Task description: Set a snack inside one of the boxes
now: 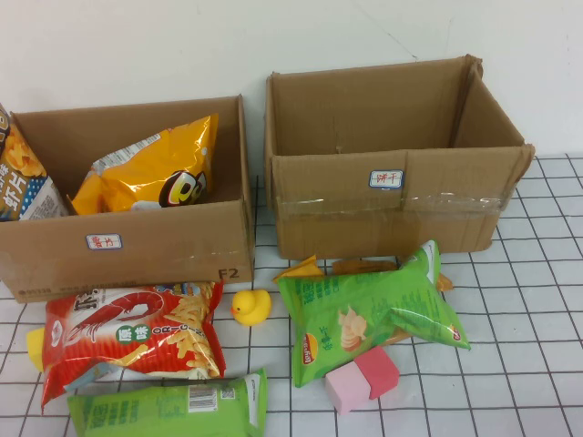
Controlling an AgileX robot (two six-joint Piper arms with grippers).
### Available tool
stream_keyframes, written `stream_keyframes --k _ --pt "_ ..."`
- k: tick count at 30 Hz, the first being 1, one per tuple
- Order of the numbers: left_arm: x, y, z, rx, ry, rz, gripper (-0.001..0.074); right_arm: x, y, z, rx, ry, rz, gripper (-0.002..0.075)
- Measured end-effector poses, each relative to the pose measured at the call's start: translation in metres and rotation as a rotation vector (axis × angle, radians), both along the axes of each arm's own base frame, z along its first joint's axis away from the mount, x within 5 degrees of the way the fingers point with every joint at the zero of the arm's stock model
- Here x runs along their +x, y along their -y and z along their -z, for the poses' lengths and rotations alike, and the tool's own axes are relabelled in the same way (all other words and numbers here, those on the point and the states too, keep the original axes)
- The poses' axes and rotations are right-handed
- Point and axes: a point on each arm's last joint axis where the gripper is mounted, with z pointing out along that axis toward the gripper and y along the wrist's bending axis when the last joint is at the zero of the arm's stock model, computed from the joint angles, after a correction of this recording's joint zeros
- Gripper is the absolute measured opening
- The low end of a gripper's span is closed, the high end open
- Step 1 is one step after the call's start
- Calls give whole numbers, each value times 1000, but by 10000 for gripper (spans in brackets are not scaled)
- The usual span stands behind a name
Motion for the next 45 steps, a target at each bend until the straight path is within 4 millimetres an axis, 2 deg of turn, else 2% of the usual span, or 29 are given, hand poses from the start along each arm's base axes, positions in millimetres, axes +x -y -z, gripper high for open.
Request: stream_keyframes --k 21,27,31,36,38,43,45 --pt "0 1 0 -18 -1 1 -2 0 0 0 0 0 0 -1" --pt "0 3 -1 -105 9 7 -2 0 0 0 0 0 0 -1" --pt "1 8 -5 -301 35 12 -2 0 0 0 0 0 0 -1" --pt "1 16 -17 -909 65 -10 -2 0 -1 0 18 1 -1 -1" --pt "2 16 -21 -1056 81 -19 -2 0 -1 0 38 2 -3 -1" --pt "3 8 -27 -1213 169 -80 -2 0 -5 0 131 6 -9 -1" --pt "3 6 -29 -1225 191 -93 -2 0 -7 0 196 9 -14 -1"
